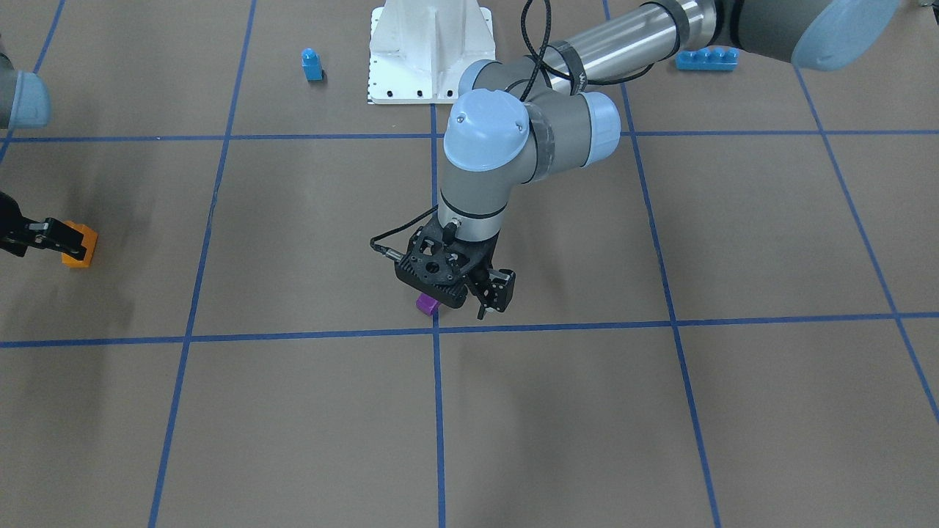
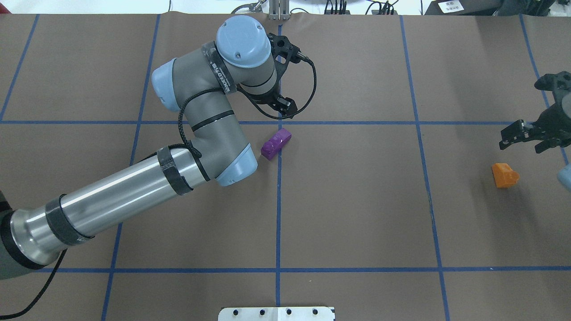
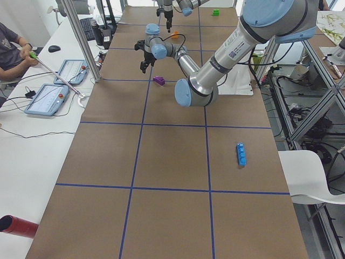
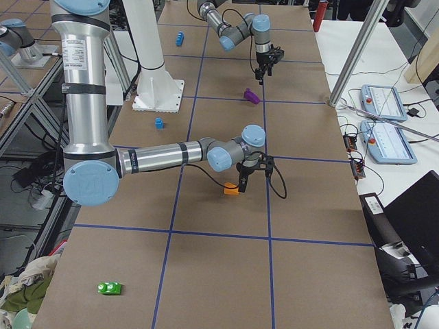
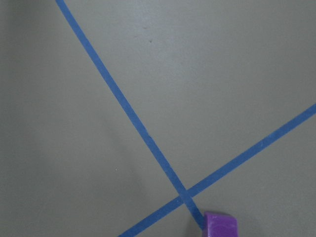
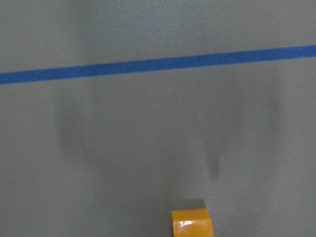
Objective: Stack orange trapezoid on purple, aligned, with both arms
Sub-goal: 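Release the purple block with the left gripper while the right gripper reaches the orange block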
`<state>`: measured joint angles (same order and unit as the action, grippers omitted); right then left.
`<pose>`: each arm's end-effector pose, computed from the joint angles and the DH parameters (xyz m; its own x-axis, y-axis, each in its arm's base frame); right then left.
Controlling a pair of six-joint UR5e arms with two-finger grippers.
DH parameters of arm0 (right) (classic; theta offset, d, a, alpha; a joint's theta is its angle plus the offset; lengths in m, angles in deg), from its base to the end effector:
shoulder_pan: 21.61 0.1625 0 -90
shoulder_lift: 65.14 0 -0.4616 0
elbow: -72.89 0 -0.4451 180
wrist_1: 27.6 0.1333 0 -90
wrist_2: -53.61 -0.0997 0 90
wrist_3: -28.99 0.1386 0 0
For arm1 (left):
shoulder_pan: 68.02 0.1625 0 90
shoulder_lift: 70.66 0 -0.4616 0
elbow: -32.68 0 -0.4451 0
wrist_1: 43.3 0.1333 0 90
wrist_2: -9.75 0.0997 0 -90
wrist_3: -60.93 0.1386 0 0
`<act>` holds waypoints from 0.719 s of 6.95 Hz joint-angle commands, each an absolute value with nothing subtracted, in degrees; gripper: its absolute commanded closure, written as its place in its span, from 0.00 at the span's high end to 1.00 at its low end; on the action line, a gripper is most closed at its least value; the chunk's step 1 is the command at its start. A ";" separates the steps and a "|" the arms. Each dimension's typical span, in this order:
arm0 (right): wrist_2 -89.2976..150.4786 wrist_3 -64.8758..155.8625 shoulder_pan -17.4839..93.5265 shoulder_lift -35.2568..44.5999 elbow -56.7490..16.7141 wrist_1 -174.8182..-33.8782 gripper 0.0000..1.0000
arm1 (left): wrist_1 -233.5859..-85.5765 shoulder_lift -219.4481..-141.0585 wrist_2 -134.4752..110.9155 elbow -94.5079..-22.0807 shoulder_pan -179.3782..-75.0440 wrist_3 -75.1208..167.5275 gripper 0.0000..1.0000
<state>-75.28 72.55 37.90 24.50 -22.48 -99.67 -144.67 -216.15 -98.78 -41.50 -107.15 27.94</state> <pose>-0.2546 -0.5236 0.6385 0.7137 0.1004 0.6933 -0.0373 0.9937 -0.1055 0.6324 -0.6295 0.1450 0.6067 0.5317 -0.5910 -0.1877 0.8182 0.5434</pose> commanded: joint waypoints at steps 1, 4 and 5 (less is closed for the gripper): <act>-74.79 73.12 35.34 26.17 -21.86 -98.44 1.00 | -144.64 -216.12 -100.02 -41.68 -107.83 28.15 1.00; -75.24 73.02 35.08 28.64 -23.00 -98.09 0.99 | -144.99 -215.85 -100.37 -41.86 -107.83 28.15 1.00; -75.24 73.11 34.56 28.64 -22.82 -98.18 0.92 | -144.99 -215.85 -100.37 -41.86 -107.83 28.15 1.00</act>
